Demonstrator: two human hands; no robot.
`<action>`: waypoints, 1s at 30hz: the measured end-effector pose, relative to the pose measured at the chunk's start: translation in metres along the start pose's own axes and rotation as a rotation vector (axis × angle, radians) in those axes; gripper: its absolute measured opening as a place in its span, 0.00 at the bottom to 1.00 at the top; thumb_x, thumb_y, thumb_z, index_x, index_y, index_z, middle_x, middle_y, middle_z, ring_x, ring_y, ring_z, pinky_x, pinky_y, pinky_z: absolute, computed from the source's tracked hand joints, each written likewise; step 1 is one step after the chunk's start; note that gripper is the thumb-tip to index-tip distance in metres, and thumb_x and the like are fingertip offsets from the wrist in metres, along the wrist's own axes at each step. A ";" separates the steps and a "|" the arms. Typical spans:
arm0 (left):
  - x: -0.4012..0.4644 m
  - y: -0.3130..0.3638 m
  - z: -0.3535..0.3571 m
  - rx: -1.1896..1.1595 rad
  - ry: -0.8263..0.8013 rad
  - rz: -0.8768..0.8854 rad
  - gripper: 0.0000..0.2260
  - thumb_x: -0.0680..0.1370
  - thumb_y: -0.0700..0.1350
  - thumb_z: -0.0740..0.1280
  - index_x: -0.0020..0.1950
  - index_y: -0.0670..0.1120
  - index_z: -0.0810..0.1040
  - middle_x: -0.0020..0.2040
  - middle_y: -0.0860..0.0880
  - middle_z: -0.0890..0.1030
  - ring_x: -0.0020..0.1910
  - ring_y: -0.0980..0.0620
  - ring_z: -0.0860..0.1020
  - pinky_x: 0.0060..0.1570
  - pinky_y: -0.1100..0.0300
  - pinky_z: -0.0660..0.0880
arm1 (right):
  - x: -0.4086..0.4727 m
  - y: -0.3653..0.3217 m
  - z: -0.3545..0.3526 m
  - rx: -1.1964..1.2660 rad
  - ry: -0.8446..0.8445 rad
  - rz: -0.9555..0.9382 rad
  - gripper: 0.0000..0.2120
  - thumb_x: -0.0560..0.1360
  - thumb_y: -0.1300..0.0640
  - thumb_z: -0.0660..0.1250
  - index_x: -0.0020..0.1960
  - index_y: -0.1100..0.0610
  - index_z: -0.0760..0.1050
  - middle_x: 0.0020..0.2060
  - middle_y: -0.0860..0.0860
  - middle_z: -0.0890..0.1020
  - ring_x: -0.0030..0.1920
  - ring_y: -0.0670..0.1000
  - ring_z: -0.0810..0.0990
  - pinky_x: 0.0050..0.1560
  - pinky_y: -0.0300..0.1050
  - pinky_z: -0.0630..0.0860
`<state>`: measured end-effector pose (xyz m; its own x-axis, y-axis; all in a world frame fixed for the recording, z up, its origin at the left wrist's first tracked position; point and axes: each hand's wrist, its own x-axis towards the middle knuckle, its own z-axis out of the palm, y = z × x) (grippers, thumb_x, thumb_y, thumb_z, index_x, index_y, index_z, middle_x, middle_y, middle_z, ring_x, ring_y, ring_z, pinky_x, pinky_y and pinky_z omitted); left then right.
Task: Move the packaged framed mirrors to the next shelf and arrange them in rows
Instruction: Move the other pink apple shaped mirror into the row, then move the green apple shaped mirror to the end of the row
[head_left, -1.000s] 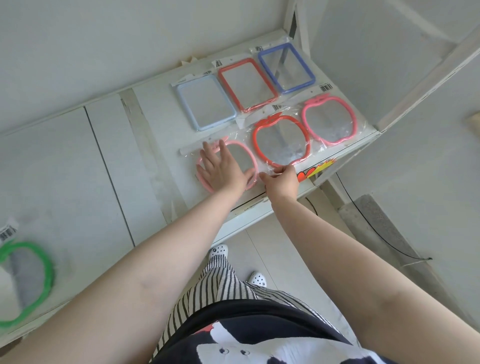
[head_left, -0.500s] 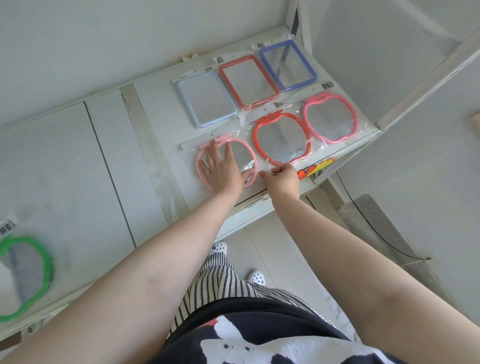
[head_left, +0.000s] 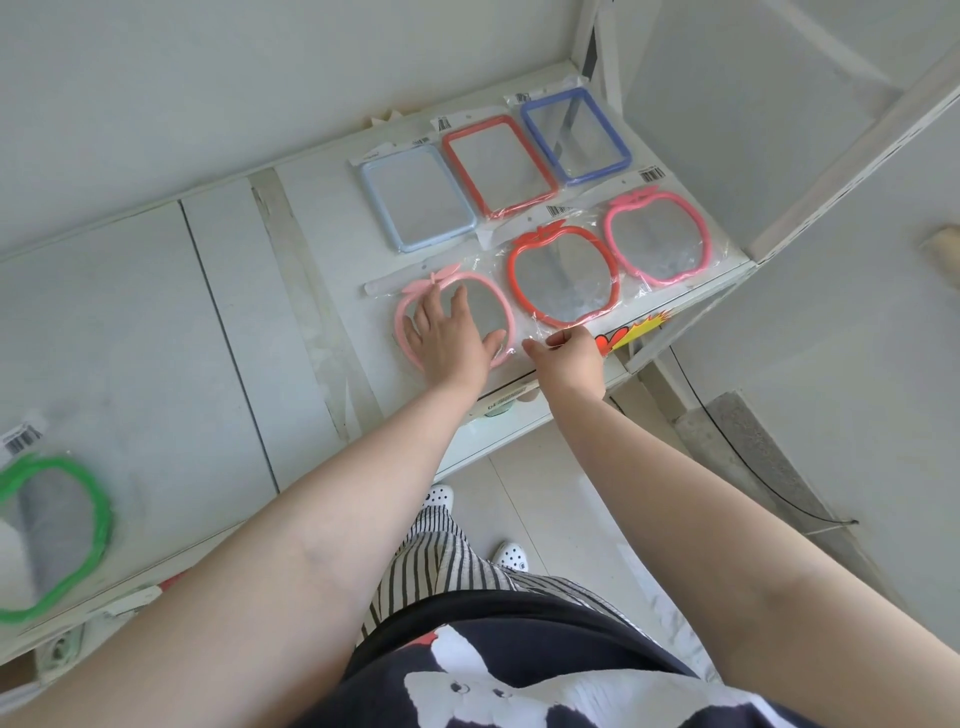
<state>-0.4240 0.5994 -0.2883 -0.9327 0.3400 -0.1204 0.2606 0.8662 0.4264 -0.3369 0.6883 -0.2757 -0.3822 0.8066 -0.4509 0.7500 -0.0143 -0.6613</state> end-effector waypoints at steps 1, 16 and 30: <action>-0.003 -0.002 -0.002 -0.013 0.017 0.006 0.31 0.73 0.56 0.69 0.74 0.50 0.65 0.76 0.47 0.61 0.77 0.45 0.56 0.74 0.49 0.53 | -0.002 -0.001 -0.001 -0.009 0.009 -0.016 0.13 0.72 0.47 0.68 0.51 0.53 0.71 0.45 0.48 0.79 0.47 0.53 0.78 0.47 0.46 0.73; -0.055 -0.110 -0.080 -0.367 0.105 -0.222 0.17 0.77 0.41 0.64 0.66 0.45 0.74 0.62 0.46 0.78 0.62 0.46 0.77 0.62 0.54 0.73 | -0.083 -0.031 0.053 0.005 -0.254 -0.451 0.13 0.73 0.55 0.69 0.57 0.55 0.78 0.49 0.48 0.82 0.48 0.51 0.81 0.51 0.44 0.76; -0.152 -0.297 -0.160 -0.301 0.182 -0.209 0.17 0.75 0.40 0.64 0.63 0.46 0.76 0.62 0.46 0.78 0.61 0.47 0.76 0.61 0.53 0.72 | -0.240 -0.042 0.174 -0.124 -0.332 -0.601 0.12 0.73 0.54 0.69 0.56 0.54 0.77 0.48 0.50 0.81 0.43 0.52 0.79 0.45 0.43 0.75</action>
<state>-0.3992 0.2322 -0.2531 -0.9937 0.0744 -0.0836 0.0012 0.7545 0.6563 -0.3707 0.3926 -0.2448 -0.8803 0.4297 -0.2011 0.4054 0.4611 -0.7893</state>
